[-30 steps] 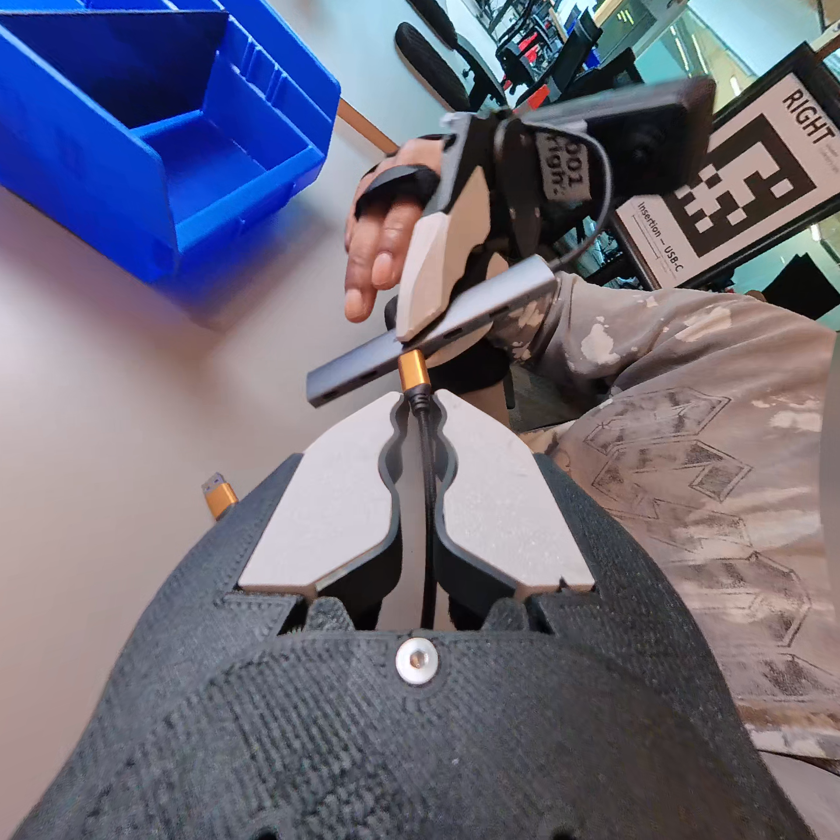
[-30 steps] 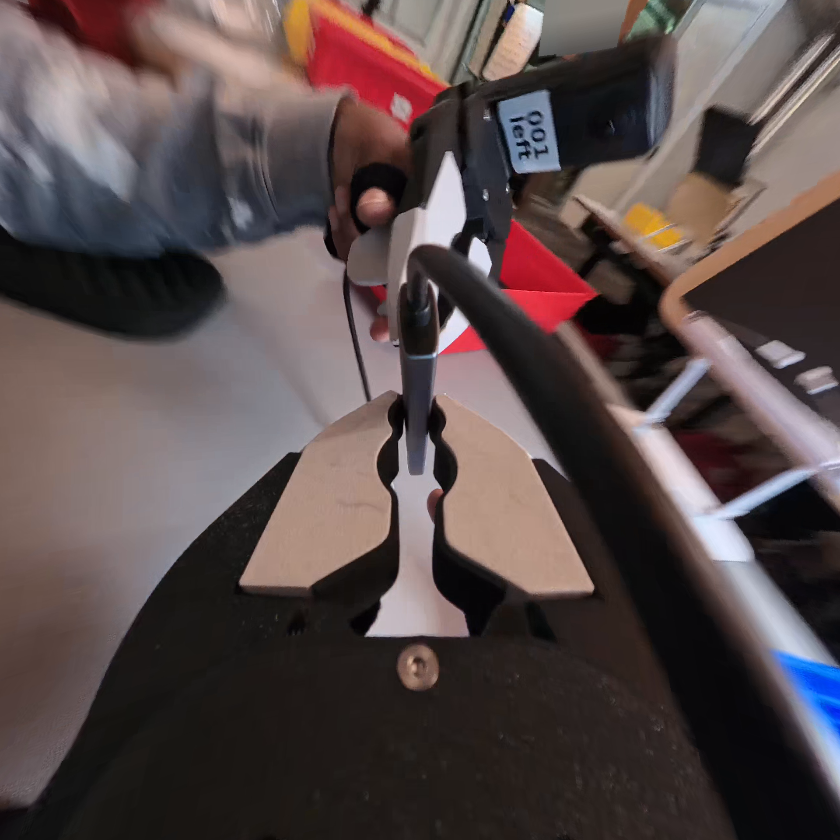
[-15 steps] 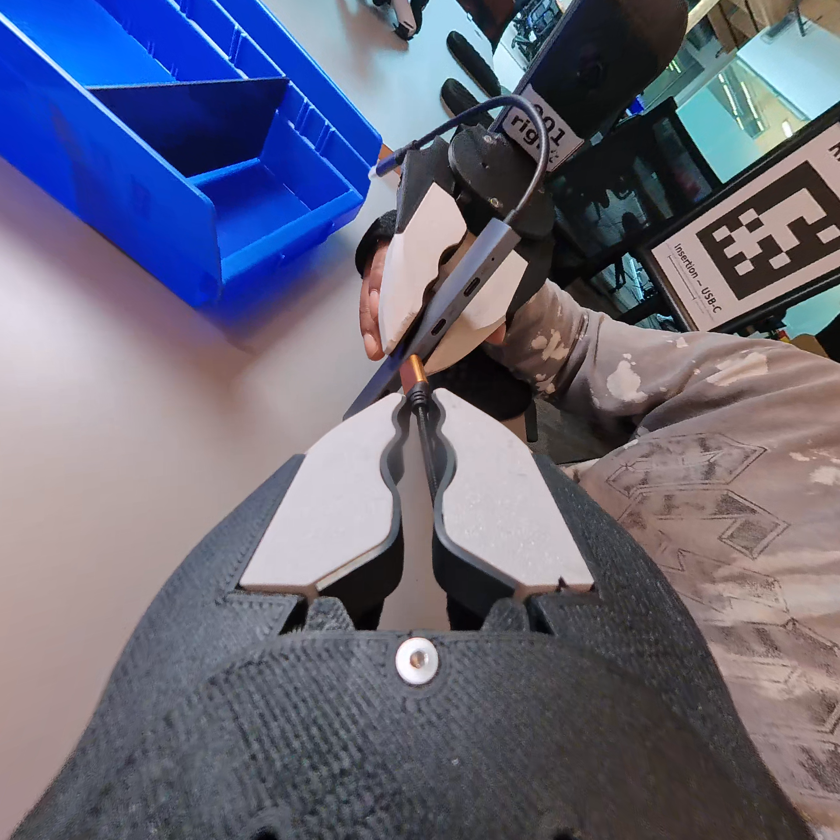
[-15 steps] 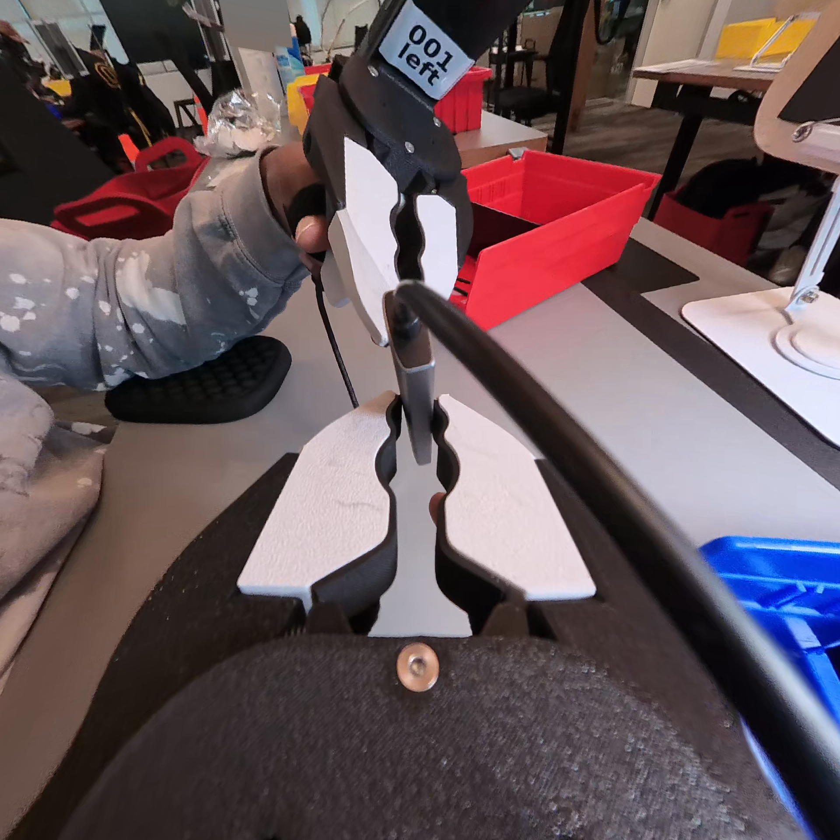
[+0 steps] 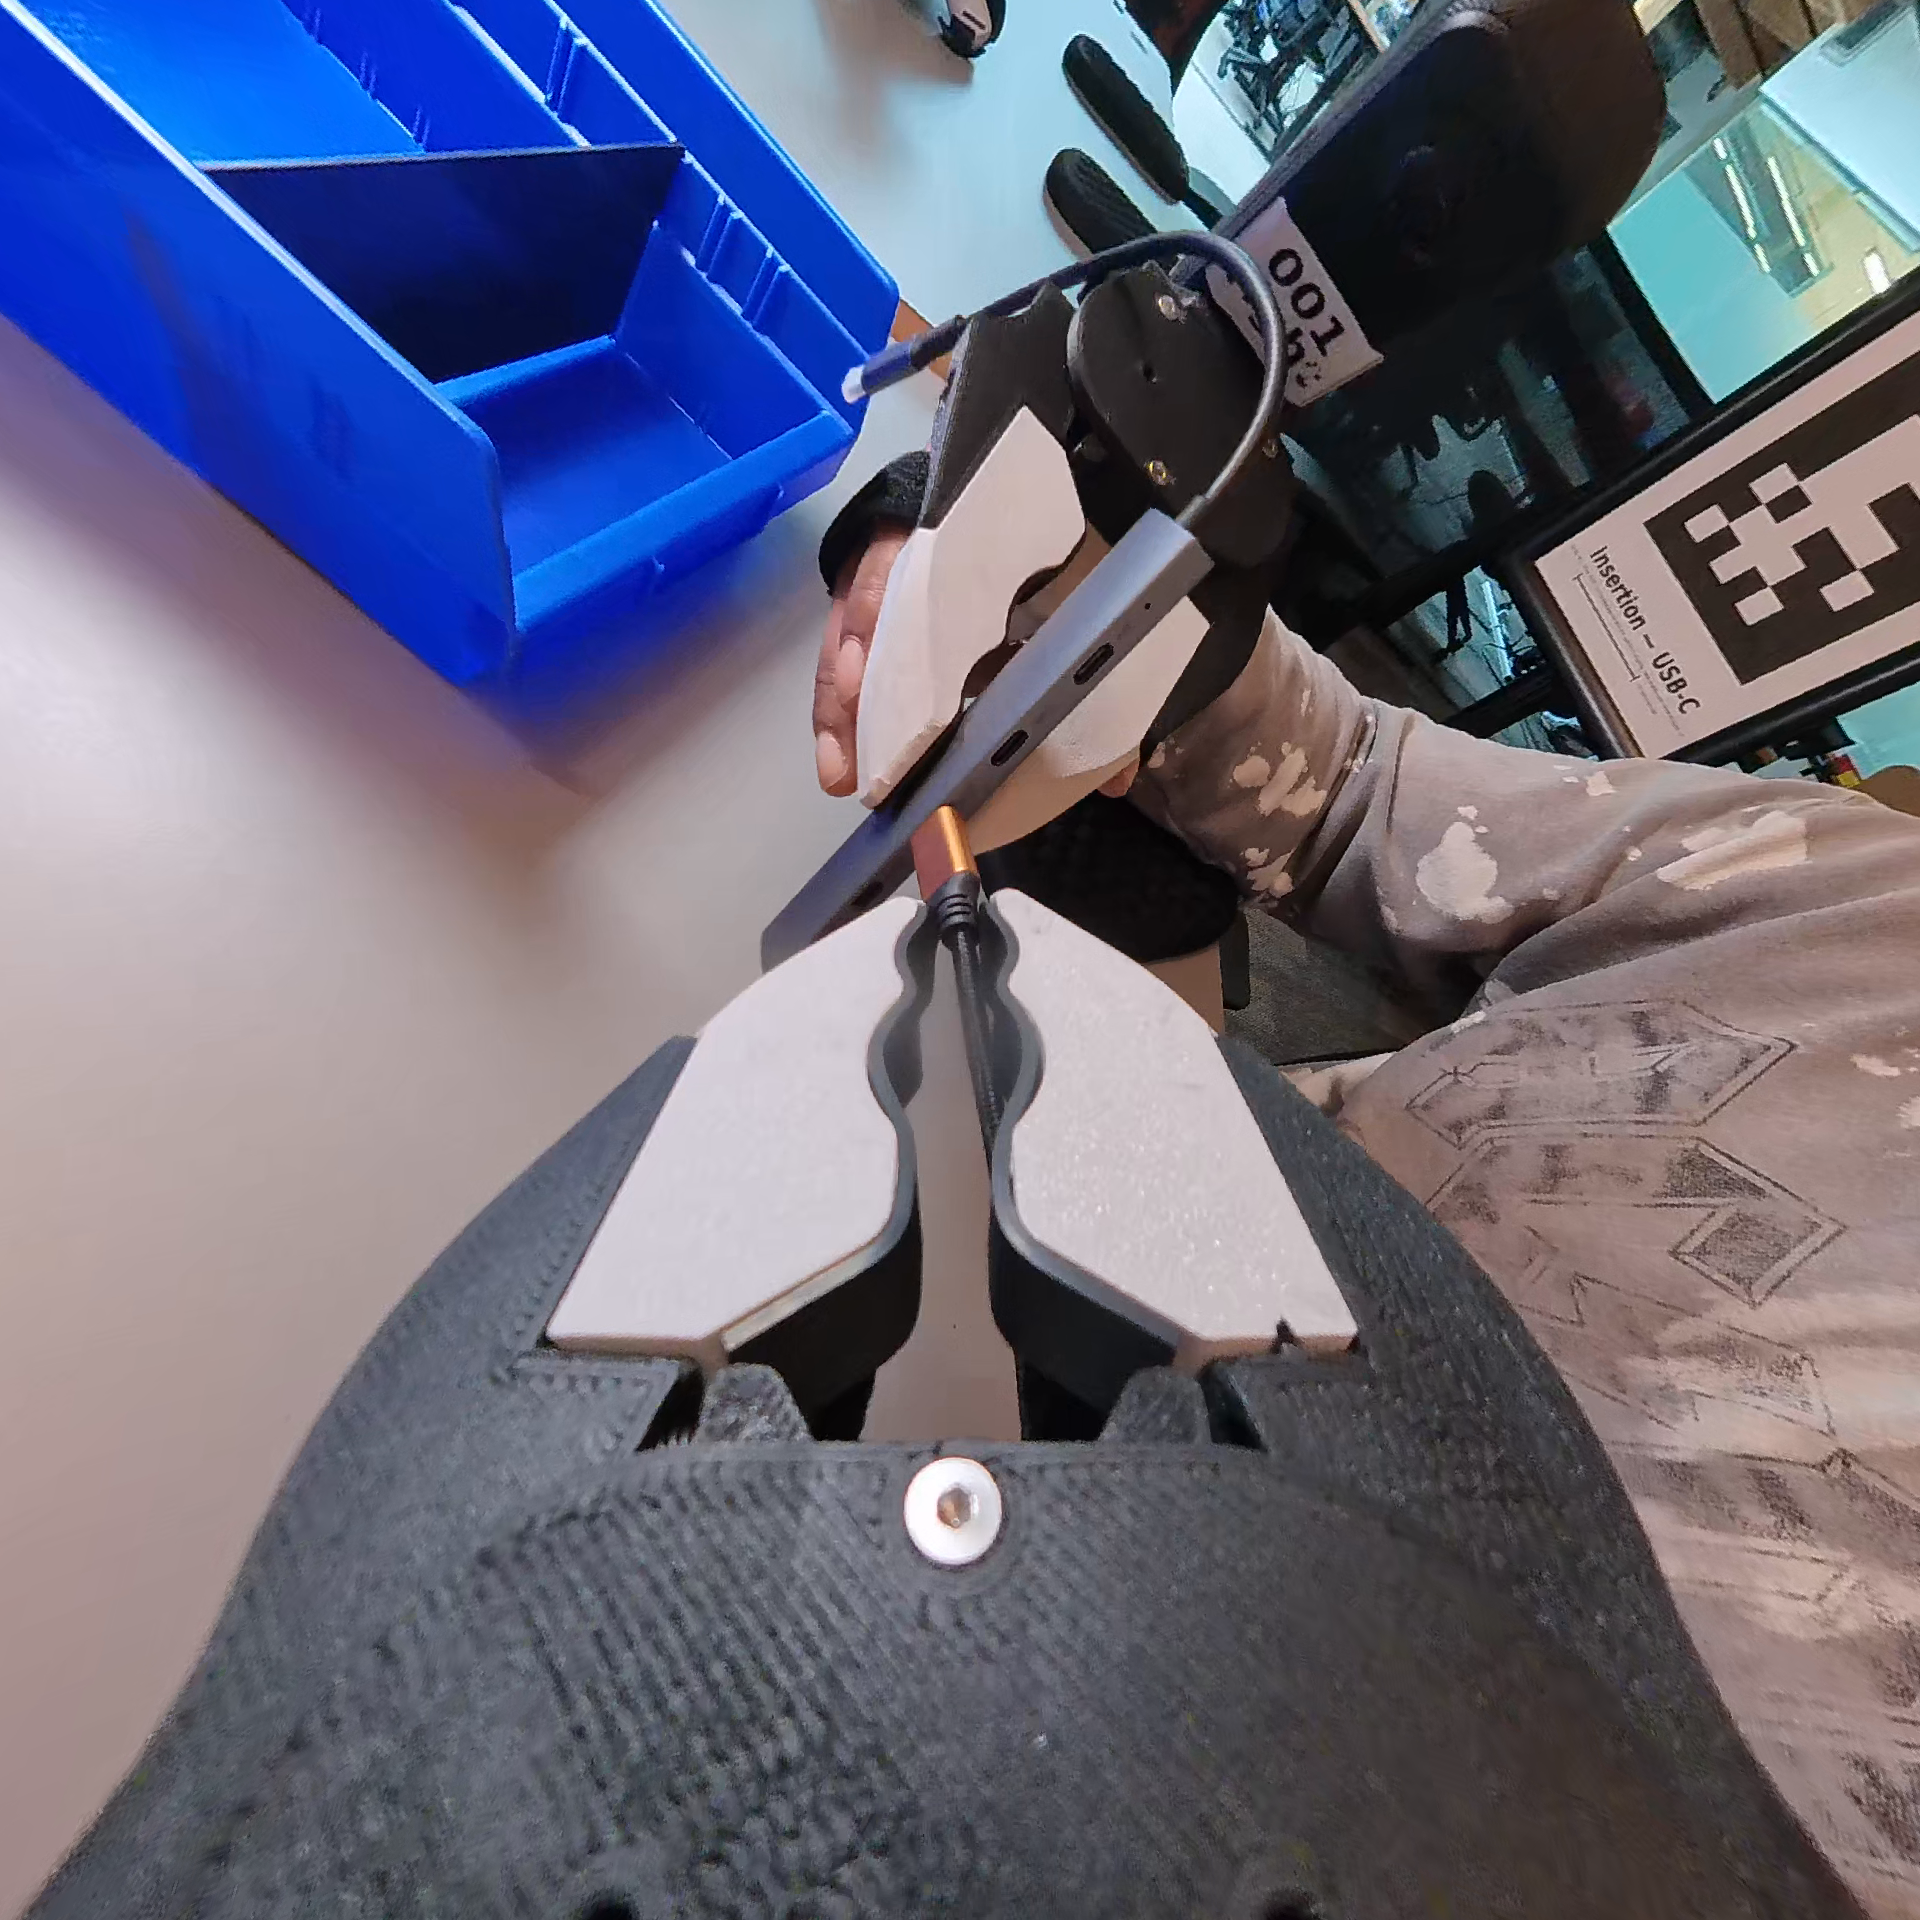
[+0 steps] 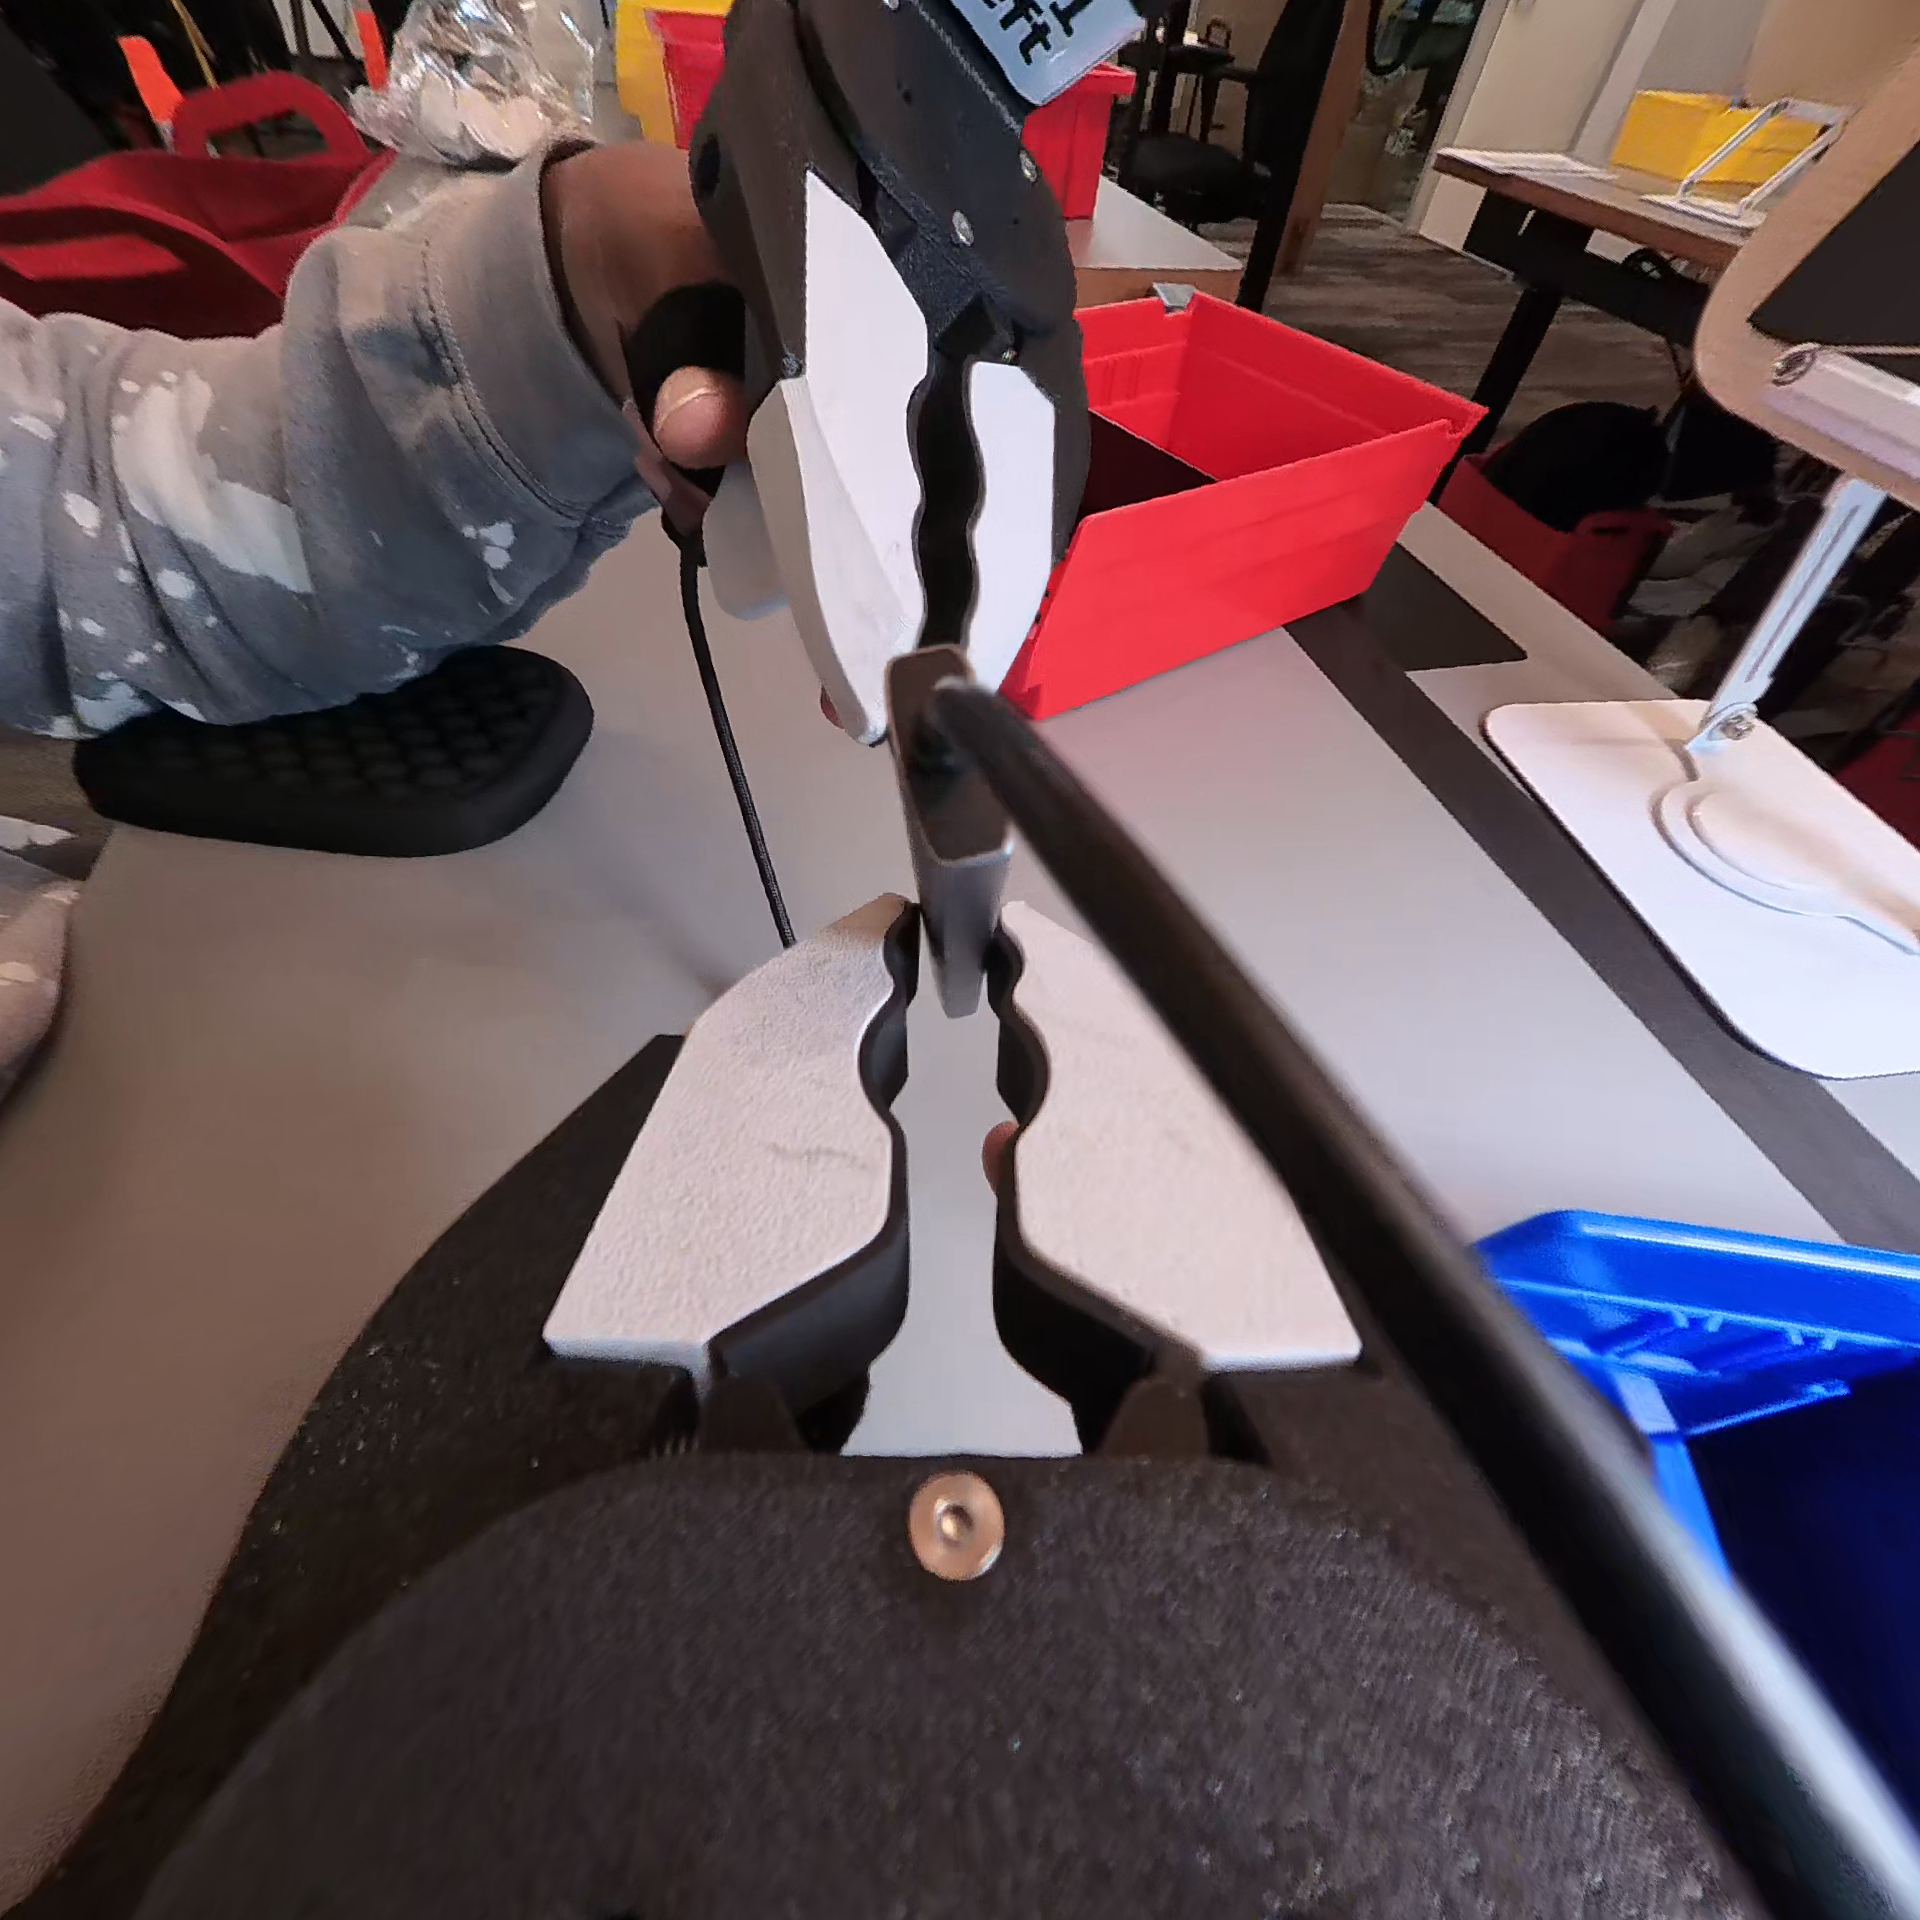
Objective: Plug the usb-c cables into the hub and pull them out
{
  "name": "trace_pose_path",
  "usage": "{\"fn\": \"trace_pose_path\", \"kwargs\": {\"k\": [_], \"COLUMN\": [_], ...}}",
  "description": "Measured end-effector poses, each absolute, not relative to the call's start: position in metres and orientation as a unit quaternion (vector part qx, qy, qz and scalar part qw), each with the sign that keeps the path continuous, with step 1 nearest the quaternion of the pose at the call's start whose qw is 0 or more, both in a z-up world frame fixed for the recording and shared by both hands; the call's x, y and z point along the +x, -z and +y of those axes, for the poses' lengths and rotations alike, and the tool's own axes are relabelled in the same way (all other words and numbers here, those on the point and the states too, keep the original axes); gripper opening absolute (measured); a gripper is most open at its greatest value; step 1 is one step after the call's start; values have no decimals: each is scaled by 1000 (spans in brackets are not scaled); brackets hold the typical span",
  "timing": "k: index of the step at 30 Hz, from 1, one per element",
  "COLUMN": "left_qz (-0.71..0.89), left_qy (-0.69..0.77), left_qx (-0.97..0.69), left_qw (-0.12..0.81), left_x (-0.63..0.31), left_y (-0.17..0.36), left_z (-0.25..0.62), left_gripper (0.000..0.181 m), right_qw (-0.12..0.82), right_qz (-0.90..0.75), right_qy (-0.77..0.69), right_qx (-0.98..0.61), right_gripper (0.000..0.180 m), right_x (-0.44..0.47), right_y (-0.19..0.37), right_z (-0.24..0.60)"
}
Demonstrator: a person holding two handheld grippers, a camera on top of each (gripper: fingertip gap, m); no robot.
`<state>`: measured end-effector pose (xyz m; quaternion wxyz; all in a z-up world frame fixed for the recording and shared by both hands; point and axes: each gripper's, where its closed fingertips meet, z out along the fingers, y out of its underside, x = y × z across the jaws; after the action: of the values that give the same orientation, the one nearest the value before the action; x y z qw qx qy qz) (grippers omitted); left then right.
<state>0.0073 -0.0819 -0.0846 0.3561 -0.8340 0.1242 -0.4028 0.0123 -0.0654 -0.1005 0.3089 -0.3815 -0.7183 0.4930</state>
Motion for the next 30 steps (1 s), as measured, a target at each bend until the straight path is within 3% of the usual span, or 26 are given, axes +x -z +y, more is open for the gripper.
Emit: {"fn": "trace_pose_path", "kwargs": {"k": [5,9,15,19,30], "left_qz": [140,170,86,8,-79], "left_qy": [415,373,161,23,-10], "left_qx": [-818,-798,-836,-889,-958], "left_qw": [374,442,518,456,275], "left_x": [11,-9,-124,-208,-277], "left_y": [75,46,26,64,181], "left_z": [-84,-91,-113,-137,-159], "left_gripper": [9,27,27,27,26], "right_qw": [307,306,278,266,259], "right_qz": [-718,-711,-697,-695,-705], "right_qy": [-514,-541,-585,-594,-584], "right_qx": [-355,-328,-308,-305,-309], "right_gripper": [11,10,10,10,10], "right_x": [19,26,35,33,30], "right_y": [93,83,74,78,89], "right_z": [-69,-73,-79,-83,-85]}}
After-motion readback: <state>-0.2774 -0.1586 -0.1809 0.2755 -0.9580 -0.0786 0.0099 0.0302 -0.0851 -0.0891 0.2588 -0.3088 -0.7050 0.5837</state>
